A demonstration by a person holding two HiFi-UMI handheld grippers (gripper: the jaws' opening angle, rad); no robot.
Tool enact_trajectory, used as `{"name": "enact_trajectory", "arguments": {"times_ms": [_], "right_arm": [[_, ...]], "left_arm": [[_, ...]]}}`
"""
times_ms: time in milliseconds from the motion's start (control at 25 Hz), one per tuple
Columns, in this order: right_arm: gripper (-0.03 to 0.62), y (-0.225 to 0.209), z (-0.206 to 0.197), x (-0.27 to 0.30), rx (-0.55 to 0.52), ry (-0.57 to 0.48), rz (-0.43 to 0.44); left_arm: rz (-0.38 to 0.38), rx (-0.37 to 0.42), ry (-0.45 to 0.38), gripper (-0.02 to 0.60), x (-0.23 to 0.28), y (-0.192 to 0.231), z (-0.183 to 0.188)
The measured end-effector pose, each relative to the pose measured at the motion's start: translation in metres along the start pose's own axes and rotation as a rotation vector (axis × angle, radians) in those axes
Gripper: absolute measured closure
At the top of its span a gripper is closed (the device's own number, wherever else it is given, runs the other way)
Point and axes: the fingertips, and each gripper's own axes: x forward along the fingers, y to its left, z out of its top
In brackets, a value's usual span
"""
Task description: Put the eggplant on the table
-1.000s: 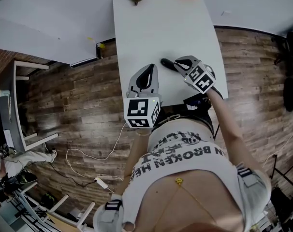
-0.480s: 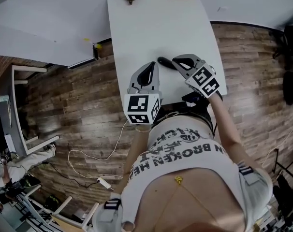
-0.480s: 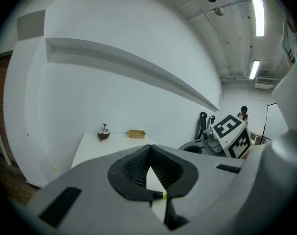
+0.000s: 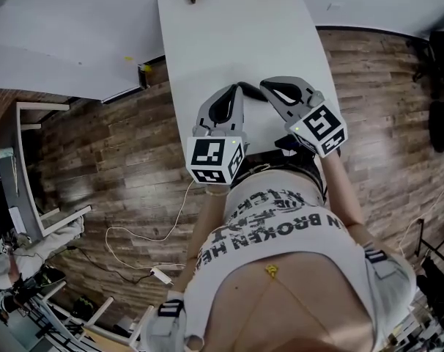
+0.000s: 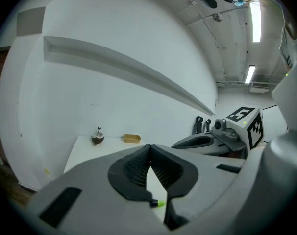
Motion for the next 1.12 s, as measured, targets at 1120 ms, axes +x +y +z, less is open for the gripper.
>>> {"name": "enact_trajectory", "arguments": {"times_ms": [1120], "right_arm": [[0.586,0.011,0.109,-0.050,-0.020,-0.288,-0.023]], "left_arm": [[-0.067,0.067,-0.201,0.583,-0.029,-0.033,0.095]]}}
